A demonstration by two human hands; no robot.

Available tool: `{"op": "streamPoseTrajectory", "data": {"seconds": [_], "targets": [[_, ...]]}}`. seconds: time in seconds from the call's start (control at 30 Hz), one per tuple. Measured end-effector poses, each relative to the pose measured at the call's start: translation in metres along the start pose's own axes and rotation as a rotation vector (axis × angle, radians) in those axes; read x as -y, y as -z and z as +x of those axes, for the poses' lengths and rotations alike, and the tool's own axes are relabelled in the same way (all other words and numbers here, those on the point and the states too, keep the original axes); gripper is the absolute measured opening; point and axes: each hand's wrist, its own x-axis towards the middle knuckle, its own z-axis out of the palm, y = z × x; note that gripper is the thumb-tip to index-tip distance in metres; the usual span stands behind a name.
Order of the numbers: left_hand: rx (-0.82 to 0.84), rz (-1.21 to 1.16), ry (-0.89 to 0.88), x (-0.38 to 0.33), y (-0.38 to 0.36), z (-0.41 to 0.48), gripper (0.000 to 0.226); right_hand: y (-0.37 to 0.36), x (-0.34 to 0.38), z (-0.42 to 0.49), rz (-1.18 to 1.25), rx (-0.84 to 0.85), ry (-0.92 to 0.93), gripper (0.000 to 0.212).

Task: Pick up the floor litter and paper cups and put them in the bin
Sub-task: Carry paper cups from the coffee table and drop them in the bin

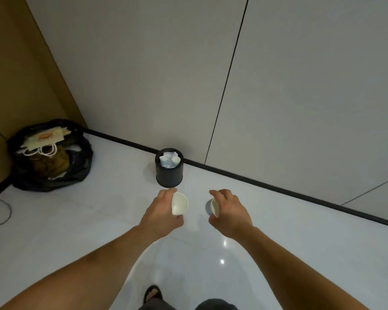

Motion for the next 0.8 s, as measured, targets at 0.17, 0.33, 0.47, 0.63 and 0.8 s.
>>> {"op": "streamPoseTrajectory", "data": {"seconds": [0.17,0.33,0.47,0.63,0.8], "targets": [[0.000,0.038,0.022,0.018,0.036,0.094,0.089,0.009,0.016,0.092,-0.013,0.011,0.043,0.075],[-0.007,0.041,0.029,0.023,0.048,0.193,0.082,0.014,0.013,0.207,-0.009,0.034,0.084,0.076],[-0.055,0.020,0.106,0.021,0.063,0.256,0.076,0.023,0.015,0.296,-0.005,0.069,0.150,0.076],[-0.114,0.033,0.183,0.022,0.084,0.333,0.080,0.033,0.027,0.388,0.000,0.115,0.229,0.075],[-0.065,0.001,0.184,0.046,0.095,0.405,0.080,0.026,0.028,0.456,0.038,0.165,0.174,0.077]]}}
